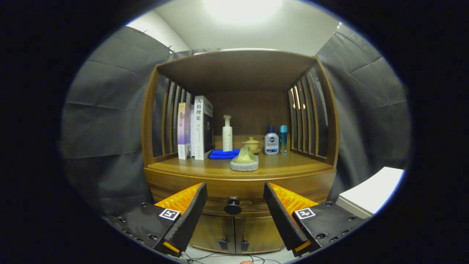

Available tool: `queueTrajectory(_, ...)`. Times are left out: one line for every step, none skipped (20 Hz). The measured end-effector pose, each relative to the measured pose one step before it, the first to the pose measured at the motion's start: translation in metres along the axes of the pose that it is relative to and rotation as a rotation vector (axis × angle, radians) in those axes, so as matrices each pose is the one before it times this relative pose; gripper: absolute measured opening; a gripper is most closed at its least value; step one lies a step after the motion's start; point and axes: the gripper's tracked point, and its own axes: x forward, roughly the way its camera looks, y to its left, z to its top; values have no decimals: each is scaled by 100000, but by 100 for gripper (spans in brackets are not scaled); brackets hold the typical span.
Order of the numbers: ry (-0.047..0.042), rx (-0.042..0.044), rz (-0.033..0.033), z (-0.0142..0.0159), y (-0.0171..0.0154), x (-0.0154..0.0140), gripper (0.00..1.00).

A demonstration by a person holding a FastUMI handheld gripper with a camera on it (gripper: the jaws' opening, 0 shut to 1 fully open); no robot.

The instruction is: Pull open the drawer, take out the items inside it, and place them on the countertop above the cabinet.

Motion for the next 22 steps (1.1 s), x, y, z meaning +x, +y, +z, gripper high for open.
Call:
queueTrajectory(-890,-536,75,811,-315,-1064,98)
queueTrajectory(-491,332,-71,670,-434,-997,98)
queueTrajectory(-462,365,102,632,-269,-837,98)
queueTrajectory(-435,447,-51,657,-435,-936,98)
queueTrajectory(-481,35,-48,585,-385,-687,98)
queueTrajectory(-338,-367,-233,356,-443,-574,98)
queueTrajectory(108,-557,-85,300,-353,-522,98)
queueTrajectory(-287,-383,147,177,-160,-569,98)
queueTrajectory(-315,-581,20,230,-207,-396,98)
queueTrajectory(-208,-600,-223,91,-228,-401,98)
queueTrajectory(-305,-855,-462,120,-294,-394,98)
queueTrajectory(-337,-521,-277,125,-118,-253,98)
queueTrajectory(-316,-223,-5,112,-67,-196,98)
queueTrajectory(-268,490,182,94,78,-177,98)
queueTrajectory(-748,695,292,269,82,-166,98)
queueTrajectory(-457,341,88,125,9,25,98)
queueTrajectory(-237,157,102,75,13,46,98)
queueTrajectory(272,-47,58,-147,79,-14,98)
queueTrajectory(714,-361,45,-213,68,79,98)
queueTrajectory(1267,-268,-16,-416,21,93,98)
queueTrajectory(537,118,412,-218,217,-25,98)
queueTrajectory(258,85,118,12,105,27,98)
